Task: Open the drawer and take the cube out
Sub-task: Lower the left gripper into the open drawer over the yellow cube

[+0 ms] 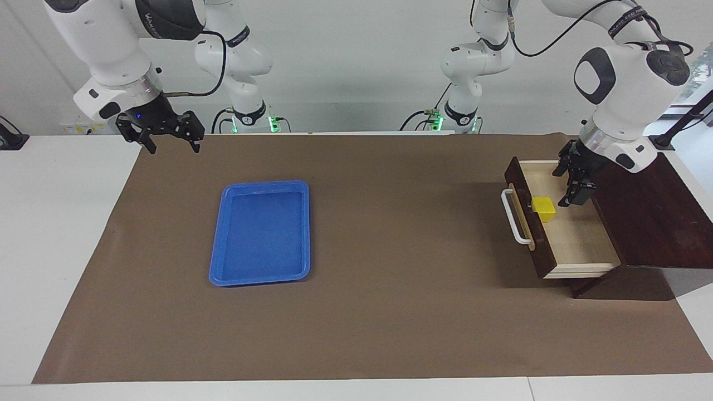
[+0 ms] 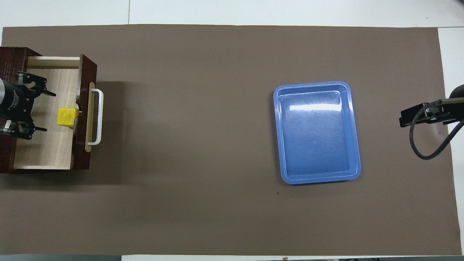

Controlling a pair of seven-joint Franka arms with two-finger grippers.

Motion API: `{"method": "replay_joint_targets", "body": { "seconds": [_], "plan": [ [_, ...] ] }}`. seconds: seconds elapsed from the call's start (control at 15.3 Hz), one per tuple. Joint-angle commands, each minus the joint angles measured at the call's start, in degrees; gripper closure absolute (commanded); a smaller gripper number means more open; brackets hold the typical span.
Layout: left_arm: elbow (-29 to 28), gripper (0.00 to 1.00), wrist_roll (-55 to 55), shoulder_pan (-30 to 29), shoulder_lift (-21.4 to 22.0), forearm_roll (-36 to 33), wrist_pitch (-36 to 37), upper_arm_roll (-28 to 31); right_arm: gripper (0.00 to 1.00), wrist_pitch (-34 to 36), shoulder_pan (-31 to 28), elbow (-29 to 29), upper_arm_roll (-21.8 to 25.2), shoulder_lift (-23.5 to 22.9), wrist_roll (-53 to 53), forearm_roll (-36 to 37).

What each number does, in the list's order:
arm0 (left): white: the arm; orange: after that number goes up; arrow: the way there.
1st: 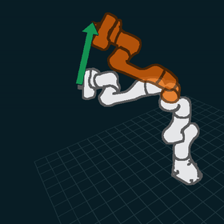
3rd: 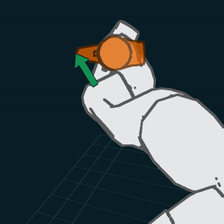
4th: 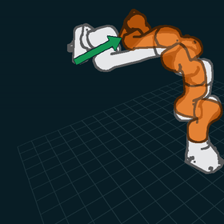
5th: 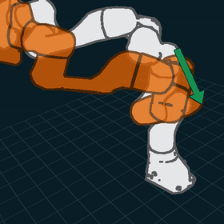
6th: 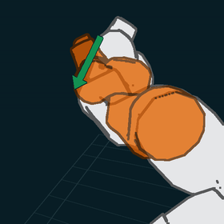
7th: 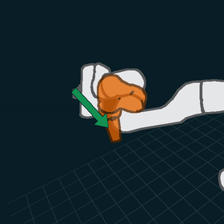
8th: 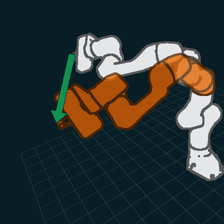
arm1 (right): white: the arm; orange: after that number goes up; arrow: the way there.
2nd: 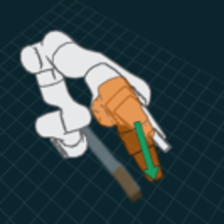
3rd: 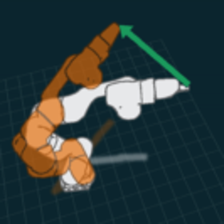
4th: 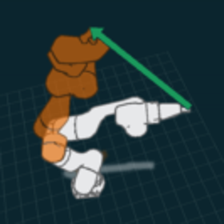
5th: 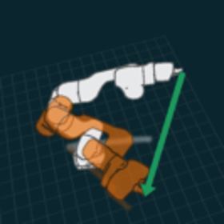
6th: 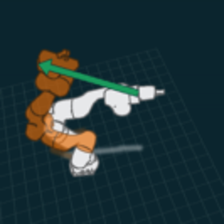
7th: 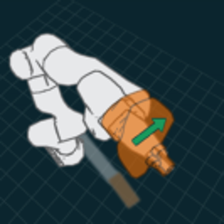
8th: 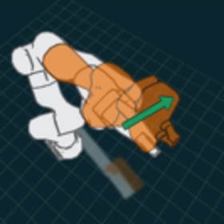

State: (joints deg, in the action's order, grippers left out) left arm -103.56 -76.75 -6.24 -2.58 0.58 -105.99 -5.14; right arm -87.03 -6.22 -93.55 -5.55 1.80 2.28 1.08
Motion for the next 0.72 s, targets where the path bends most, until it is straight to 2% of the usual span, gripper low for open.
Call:
{"method": "replay_joint_targets", "body": {
  "seconds": [0.0,0.39,0.65],
  "plan": [
    [-1.38,0.00,-6.13,0.00,-1.37,-1.36,-2.38,0.04,0.00,-0.42,-0.72,-1.02,-0.43,1.01,-0.96,-0.90],
    [-5.94,0.00,-6.57,0.35,-1.20,-5.05,-7.03,0.04,0.00,-0.42,-0.90,-1.02,-0.34,1.01,-0.96,-0.90],
    [-8.06,0.00,-9.11,0.79,-1.20,-5.06,-8.71,0.04,0.00,-0.42,-0.64,-1.02,-0.43,1.01,-0.96,-0.90]
  ]
}}
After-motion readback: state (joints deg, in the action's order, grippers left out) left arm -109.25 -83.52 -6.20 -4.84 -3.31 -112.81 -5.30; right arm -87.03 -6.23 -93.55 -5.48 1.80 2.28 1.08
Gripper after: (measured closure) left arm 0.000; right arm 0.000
